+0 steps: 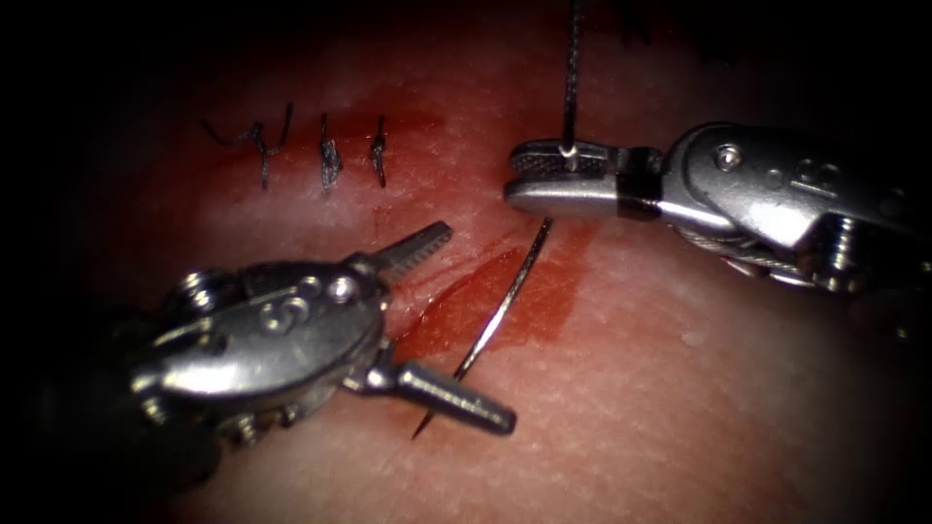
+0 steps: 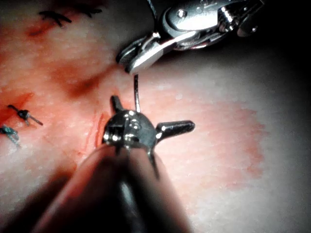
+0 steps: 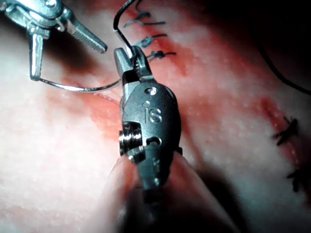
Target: Wound Closure
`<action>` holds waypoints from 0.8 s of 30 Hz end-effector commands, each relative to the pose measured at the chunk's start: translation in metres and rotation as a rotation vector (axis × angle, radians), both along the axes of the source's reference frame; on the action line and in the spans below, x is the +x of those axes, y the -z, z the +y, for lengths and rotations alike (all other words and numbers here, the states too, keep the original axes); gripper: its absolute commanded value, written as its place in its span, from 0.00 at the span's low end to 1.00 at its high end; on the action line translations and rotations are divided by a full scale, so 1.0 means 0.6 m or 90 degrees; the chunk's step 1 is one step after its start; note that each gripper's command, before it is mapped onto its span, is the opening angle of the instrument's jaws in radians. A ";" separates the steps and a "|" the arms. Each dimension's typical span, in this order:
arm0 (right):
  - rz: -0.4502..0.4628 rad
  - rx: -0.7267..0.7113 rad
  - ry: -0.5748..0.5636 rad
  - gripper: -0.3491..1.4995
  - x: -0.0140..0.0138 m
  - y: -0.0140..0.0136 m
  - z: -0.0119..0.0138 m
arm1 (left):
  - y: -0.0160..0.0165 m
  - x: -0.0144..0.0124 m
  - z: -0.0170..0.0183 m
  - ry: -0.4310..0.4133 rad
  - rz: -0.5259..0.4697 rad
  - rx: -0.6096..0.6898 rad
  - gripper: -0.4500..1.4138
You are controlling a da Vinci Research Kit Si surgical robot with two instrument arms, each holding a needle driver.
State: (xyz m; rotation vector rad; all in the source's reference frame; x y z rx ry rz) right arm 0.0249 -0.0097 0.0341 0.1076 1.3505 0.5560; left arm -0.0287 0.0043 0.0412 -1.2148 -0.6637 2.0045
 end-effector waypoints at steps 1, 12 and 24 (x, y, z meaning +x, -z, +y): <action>0.004 -0.017 0.008 0.00 0.0013 0.0000 0.0000 | -0.0014 -0.0010 -0.0006 0.003 0.001 0.008 0.90; 0.026 -0.079 0.031 0.00 0.0020 0.0009 -0.0001 | -0.0025 -0.0014 -0.0018 -0.021 -0.067 0.094 0.81; 0.045 -0.096 0.041 0.00 0.0028 0.0018 -0.0006 | -0.0041 -0.0018 -0.0014 -0.049 -0.097 0.108 0.71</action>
